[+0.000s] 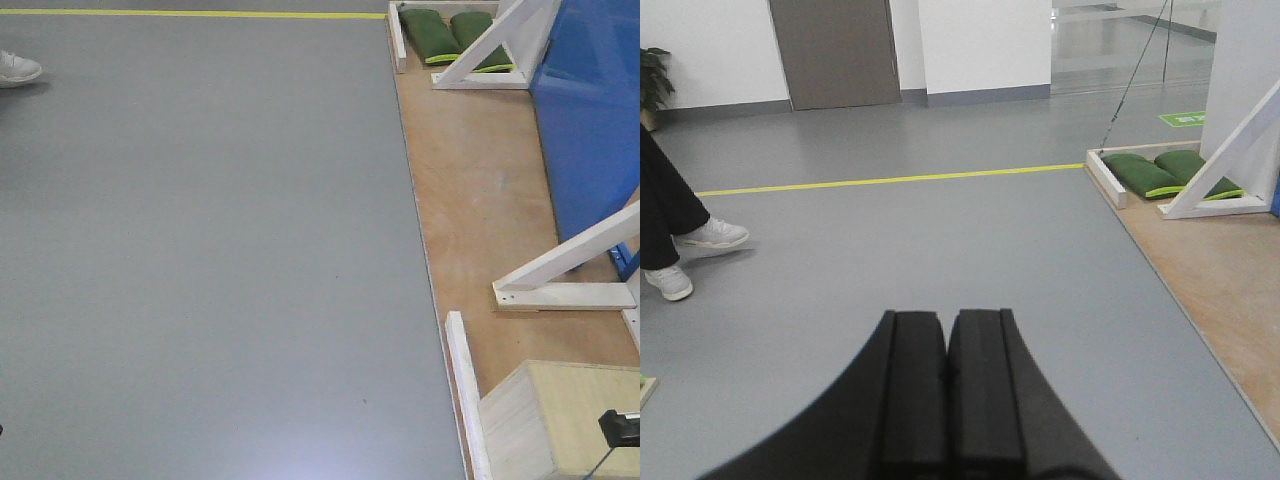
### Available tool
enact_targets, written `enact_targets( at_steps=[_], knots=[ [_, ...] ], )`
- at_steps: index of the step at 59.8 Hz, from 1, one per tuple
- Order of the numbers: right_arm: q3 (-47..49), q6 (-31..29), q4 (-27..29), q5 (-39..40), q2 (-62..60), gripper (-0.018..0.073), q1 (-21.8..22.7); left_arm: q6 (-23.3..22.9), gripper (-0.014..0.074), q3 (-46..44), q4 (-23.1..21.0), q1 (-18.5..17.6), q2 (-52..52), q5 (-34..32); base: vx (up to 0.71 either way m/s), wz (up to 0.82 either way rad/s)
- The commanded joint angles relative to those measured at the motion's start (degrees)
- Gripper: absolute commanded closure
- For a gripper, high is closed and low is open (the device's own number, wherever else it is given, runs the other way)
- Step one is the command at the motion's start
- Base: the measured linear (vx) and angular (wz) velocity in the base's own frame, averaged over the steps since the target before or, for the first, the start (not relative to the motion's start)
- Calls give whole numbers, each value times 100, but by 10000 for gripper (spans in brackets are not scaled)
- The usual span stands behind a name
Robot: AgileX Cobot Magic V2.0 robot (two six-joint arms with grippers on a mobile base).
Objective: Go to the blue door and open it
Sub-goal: 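Drive the base forward alongside the wooden platform toward the blue door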
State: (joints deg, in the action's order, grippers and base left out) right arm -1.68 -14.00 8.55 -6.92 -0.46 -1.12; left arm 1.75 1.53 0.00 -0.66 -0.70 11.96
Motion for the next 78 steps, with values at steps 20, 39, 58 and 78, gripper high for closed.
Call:
enact_targets(
  at_steps=[20, 39, 58, 78],
  knots=[
    [-115, -24, -6, 451, -103, 567, 17, -18, 526, 34, 0, -44, -81, -481, 30, -1],
    [-115, -24, -6, 451, -103, 567, 17, -18, 526, 34, 0, -44, -81, -481, 35, -1],
    [-115, -24, -6, 451, -103, 567, 17, -18, 526, 34, 0, -44, -81, -481, 38, -4],
    [-115, -24, -6, 451, -103, 567, 17, -18, 526, 34, 0, -44, -81, -481, 36, -5]
  ],
)
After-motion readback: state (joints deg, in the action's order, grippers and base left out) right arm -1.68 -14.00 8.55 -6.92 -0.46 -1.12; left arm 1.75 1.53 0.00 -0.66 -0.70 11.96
